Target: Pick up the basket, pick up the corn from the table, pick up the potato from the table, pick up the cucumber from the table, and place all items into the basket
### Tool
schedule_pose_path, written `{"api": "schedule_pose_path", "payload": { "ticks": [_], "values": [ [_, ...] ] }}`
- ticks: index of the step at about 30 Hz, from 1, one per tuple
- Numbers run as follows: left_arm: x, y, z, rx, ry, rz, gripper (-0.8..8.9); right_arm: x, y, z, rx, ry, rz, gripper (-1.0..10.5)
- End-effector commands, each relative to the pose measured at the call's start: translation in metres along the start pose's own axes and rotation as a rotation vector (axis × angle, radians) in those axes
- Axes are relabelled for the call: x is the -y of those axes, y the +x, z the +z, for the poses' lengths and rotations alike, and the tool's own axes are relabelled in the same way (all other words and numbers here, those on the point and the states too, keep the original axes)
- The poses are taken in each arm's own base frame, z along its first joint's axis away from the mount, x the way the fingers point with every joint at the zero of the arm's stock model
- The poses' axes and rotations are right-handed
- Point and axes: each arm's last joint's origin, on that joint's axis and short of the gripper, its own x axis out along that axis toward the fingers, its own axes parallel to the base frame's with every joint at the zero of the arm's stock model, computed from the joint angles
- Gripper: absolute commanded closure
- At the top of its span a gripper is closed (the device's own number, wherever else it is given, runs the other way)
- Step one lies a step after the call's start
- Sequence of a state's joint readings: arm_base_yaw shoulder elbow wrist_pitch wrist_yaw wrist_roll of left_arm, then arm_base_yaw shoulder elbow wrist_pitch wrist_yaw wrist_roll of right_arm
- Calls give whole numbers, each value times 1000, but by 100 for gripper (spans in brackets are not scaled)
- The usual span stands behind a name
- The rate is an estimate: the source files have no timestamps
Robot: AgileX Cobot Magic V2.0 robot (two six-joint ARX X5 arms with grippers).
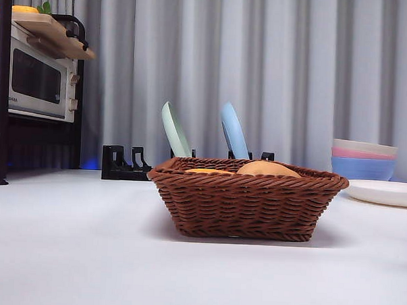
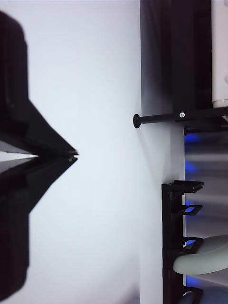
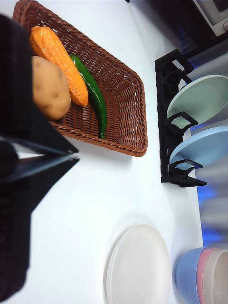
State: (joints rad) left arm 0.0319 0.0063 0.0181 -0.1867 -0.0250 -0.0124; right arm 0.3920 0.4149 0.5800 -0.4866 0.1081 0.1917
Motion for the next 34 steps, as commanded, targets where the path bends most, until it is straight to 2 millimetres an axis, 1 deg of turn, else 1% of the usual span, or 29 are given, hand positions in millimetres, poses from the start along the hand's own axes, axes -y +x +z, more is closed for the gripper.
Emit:
{"api": "schedule_pose_path", "payload": {
  "ticks": [1, 10, 12, 14, 16, 18, 22, 26, 30, 34],
  "values": [
    [0, 1, -5, -13, -11, -1, 817, 0, 1, -1, 3, 10, -2, 945],
    [0, 1, -5, -13, -10, -1, 817, 0, 1, -1, 3, 9, -2, 945],
    [0, 1, -5, -13, -10, 0, 817, 1, 1, -1, 6, -45, -17, 945],
    [0, 1, -5, -13, -11, -1, 817, 2, 0, -2, 9, -54, -34, 945],
    [0, 1, -5, -13, -10, -1, 817, 6, -2, -6, 23, -93, -68, 945],
    [0, 1, -5, -13, -10, 0, 817, 10, -1, -14, 28, -102, -70, 945],
    [0, 1, -5, -13, -10, 0, 817, 21, 5, -48, 39, -80, -53, 945],
    [0, 1, -5, -13, -10, 0, 817, 29, 16, -81, 125, -71, -32, 945],
    [0, 1, -5, -13, -10, 0, 817, 34, 25, -104, 179, -74, 20, 945],
    [0, 1, -5, -12, -10, 0, 817, 37, 33, -120, 133, -67, 24, 945]
  ]
}}
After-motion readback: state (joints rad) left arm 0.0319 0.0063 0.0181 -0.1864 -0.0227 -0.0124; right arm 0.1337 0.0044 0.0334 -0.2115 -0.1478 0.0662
